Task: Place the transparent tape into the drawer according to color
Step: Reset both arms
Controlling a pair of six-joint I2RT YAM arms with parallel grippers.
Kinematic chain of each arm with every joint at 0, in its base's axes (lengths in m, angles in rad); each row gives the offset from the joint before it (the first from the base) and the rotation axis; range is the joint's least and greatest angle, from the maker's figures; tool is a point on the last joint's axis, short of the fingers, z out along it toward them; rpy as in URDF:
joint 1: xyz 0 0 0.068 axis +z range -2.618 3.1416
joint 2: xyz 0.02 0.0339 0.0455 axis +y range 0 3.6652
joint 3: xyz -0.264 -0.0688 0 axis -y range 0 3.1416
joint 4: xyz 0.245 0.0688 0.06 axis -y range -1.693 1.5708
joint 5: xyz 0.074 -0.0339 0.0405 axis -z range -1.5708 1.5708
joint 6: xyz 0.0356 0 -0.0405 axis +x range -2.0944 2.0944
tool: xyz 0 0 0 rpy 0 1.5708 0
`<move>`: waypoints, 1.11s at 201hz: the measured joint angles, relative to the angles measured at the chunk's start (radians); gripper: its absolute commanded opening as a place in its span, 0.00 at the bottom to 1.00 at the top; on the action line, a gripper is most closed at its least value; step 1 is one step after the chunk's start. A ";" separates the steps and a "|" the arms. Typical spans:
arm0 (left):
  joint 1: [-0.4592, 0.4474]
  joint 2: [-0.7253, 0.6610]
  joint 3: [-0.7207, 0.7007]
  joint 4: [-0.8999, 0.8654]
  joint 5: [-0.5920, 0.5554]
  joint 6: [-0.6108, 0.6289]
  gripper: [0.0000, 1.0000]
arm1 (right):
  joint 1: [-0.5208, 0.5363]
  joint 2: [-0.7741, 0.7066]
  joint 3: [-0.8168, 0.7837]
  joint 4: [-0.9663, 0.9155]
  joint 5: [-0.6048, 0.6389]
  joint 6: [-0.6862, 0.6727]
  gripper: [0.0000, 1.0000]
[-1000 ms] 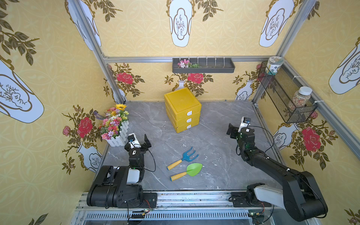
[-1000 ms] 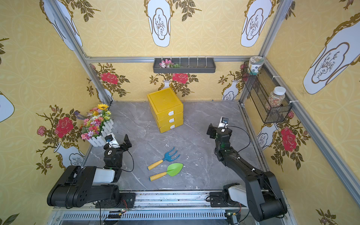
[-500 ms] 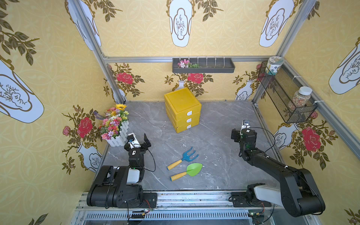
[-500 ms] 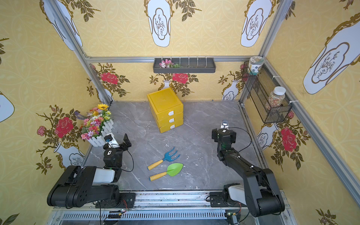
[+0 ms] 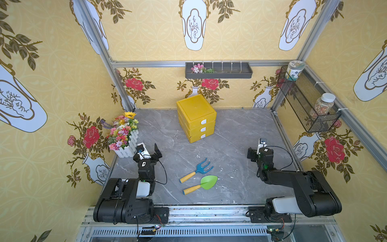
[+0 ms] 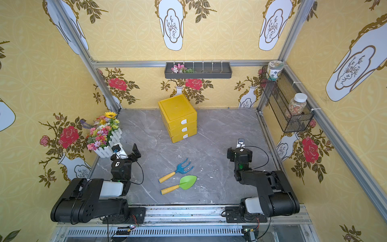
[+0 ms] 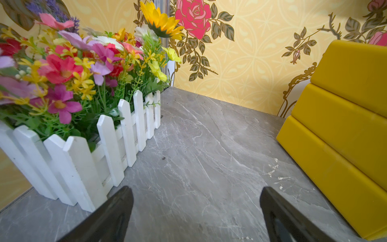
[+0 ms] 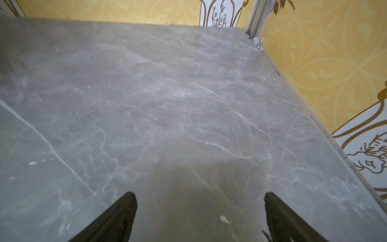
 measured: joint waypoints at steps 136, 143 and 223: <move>0.002 0.002 0.002 -0.003 0.001 -0.002 1.00 | -0.031 0.034 -0.020 0.101 -0.109 0.007 0.97; 0.002 0.002 0.002 -0.003 0.001 -0.002 1.00 | -0.032 0.033 -0.020 0.101 -0.109 0.008 0.97; 0.003 0.002 0.002 -0.003 0.003 -0.002 1.00 | -0.033 0.033 -0.021 0.101 -0.116 0.014 0.97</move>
